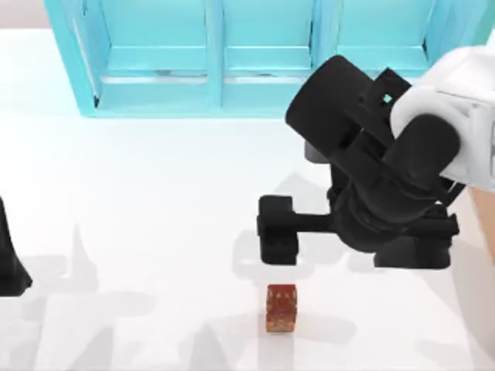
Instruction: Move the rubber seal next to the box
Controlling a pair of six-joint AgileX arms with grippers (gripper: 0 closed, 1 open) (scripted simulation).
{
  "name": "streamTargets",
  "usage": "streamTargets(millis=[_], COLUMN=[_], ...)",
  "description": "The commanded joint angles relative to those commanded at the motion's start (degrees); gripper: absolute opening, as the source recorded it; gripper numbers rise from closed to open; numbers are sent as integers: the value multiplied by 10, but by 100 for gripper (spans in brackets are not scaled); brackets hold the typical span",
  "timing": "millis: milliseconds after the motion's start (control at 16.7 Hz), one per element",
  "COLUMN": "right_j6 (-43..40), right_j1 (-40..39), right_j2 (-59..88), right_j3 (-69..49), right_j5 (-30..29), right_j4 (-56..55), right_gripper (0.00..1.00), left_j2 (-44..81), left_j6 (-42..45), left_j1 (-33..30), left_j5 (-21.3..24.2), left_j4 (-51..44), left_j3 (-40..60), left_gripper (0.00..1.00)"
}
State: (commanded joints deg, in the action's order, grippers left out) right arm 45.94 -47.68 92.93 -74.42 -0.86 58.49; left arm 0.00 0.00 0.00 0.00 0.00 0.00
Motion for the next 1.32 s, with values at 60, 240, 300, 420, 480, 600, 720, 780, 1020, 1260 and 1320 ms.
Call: streamTargets(millis=[60, 240, 300, 420, 480, 600, 720, 780, 1020, 1260, 1320], right_j6=[15, 48, 56, 65, 66, 66, 66, 66, 65, 67, 67], right_j1=[-11, -31, -35, -40, -40, -40, -40, -37, -38, -40, -40], right_j2=[40, 134, 157, 188, 194, 195, 195, 193, 204, 229, 236], right_j3=[-36, -128, -151, -182, -188, -189, -189, -188, -161, -101, -85], right_j5=[1, 5, 6, 8, 8, 8, 8, 8, 8, 8, 8], right_j4=[27, 88, 102, 120, 124, 124, 124, 123, 88, 1, -21], right_gripper=[100, 100, 100, 100, 100, 100, 100, 100, 100, 100, 100], left_j2=[0, 0, 0, 0, 0, 0, 0, 0, 0, 0, 0], left_j6=[0, 0, 0, 0, 0, 0, 0, 0, 0, 0, 0], left_j1=[0, 0, 0, 0, 0, 0, 0, 0, 0, 0, 0], left_j5=[0, 0, 0, 0, 0, 0, 0, 0, 0, 0, 0], left_j4=[0, 0, 0, 0, 0, 0, 0, 0, 0, 0, 0], left_j3=[0, 0, 0, 0, 0, 0, 0, 0, 0, 0, 0], left_gripper=[100, 100, 100, 100, 100, 100, 100, 100, 100, 100, 100])
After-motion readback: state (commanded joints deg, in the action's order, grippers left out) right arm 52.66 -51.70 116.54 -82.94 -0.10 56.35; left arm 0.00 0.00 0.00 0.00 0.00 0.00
